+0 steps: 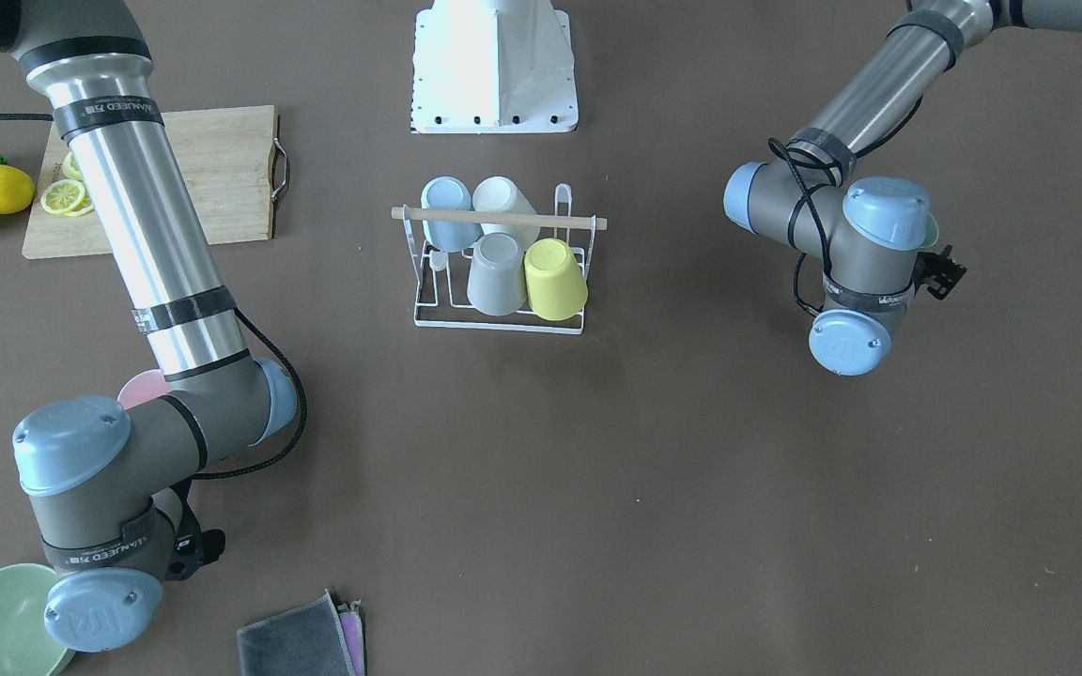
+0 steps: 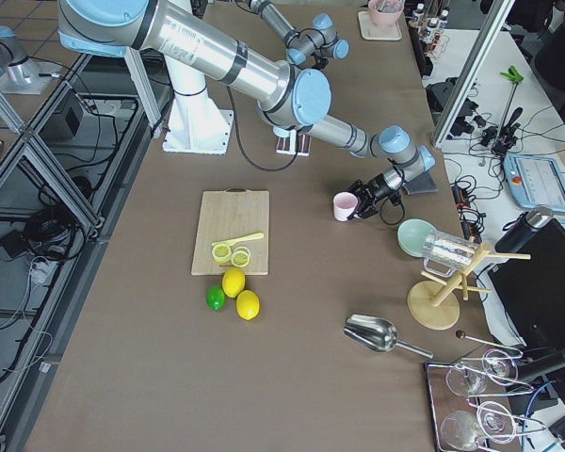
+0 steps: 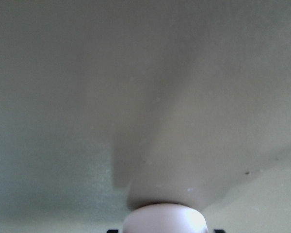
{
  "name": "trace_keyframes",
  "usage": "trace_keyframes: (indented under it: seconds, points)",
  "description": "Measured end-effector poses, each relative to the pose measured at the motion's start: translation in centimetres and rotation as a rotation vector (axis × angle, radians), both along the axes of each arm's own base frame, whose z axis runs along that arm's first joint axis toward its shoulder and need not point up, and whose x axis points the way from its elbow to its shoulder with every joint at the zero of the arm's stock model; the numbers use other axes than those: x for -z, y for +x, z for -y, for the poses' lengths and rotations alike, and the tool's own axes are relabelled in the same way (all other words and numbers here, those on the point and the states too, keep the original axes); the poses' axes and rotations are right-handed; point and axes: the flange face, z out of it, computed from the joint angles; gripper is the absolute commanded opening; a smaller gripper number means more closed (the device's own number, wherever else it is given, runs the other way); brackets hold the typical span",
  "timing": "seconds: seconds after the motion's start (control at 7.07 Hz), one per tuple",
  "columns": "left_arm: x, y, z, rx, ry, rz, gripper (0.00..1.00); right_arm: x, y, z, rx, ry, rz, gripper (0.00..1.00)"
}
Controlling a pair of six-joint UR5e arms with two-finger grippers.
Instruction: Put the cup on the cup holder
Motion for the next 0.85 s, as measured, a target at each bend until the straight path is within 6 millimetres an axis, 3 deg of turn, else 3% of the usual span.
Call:
trace_keyframes:
  seconds: [0.28,0.42,0.71,0.85]
  points:
    - [-0.3,-0.1,-0.2,0.0,-0.006,0.011,0.98,2.6,1.8,1.5,-0.011,-0.007,0.005,0.0]
    - [-0.7,-0.2,-0.4,0.003,-0.011,0.017,0.98,5.2,3.8,3.0,-0.019,-0.009,0.02,0.0]
    - [-1.0,-0.2,-0.5,0.007,-0.013,0.017,0.98,12.0,6.4,6.0,-0.045,0.055,0.084,0.0]
    - [-1.0,-0.2,-0.5,0.007,-0.013,0.016,0.98,16.3,7.1,7.4,-0.068,0.124,0.126,0.0]
